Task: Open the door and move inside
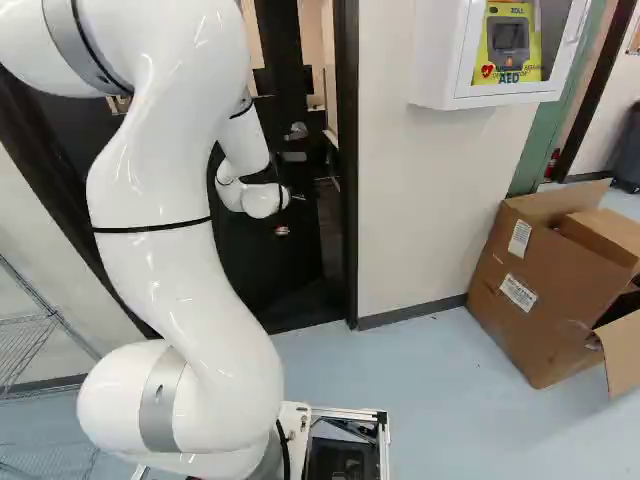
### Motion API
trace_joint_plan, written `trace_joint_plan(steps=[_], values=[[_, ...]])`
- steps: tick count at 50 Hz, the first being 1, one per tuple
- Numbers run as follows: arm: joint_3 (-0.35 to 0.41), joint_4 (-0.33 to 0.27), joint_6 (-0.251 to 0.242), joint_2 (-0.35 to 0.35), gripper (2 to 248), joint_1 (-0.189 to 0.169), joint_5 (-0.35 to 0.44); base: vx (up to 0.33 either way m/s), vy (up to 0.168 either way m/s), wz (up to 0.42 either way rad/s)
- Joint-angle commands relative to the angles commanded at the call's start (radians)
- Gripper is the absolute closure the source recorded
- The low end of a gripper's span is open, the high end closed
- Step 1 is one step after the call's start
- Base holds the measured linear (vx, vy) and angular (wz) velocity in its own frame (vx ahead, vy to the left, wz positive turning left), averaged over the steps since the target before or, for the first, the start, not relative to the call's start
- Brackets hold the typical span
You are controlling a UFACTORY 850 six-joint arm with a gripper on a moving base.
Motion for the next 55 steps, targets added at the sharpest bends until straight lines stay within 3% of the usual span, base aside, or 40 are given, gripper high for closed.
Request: trace_joint_plan(steps=[55], values=[[0.296,0.000,0.000,0.255,3,0.005,0.000,0.000,0.000,0.000]])
